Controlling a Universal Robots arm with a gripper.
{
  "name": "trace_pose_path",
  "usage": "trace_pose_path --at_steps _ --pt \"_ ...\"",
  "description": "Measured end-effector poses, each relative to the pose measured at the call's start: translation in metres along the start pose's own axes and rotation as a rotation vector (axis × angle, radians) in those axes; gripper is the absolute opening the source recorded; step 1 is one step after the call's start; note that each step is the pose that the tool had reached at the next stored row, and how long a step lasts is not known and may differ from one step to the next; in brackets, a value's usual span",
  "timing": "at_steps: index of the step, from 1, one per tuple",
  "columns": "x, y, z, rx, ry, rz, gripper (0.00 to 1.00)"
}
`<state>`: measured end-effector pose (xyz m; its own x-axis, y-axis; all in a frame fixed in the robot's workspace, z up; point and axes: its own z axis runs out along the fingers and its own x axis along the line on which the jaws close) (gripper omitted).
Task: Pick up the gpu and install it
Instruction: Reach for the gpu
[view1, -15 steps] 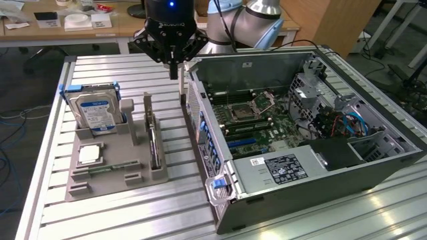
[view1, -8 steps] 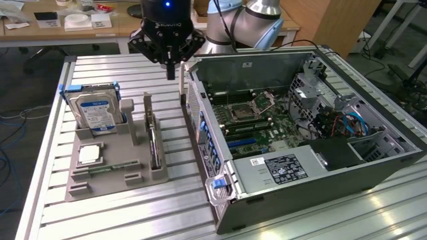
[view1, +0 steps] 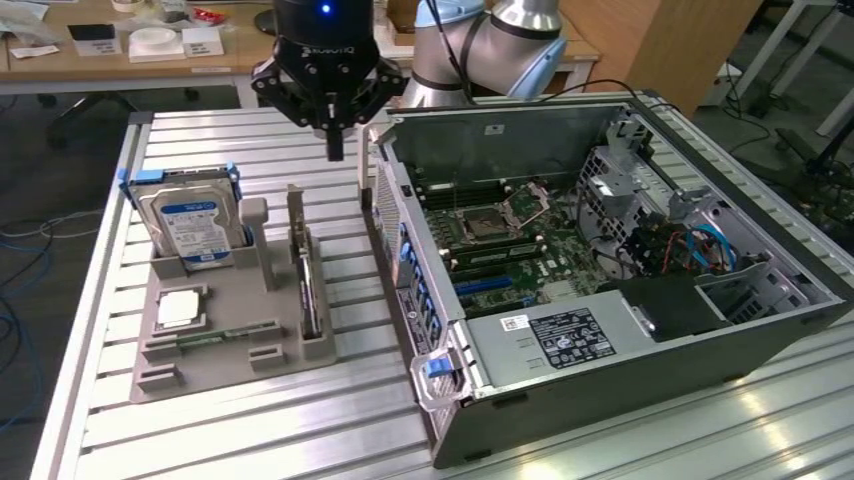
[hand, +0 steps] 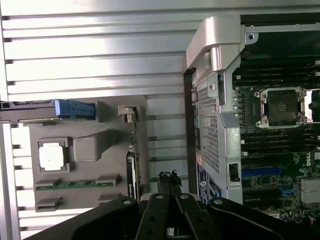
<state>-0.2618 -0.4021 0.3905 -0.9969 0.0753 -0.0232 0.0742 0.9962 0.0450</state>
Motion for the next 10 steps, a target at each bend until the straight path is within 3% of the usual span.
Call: trace_pose_path --at_steps 10 --pt "0.0079 -0.001 -0.0001 0.0 0.0 0.0 0.11"
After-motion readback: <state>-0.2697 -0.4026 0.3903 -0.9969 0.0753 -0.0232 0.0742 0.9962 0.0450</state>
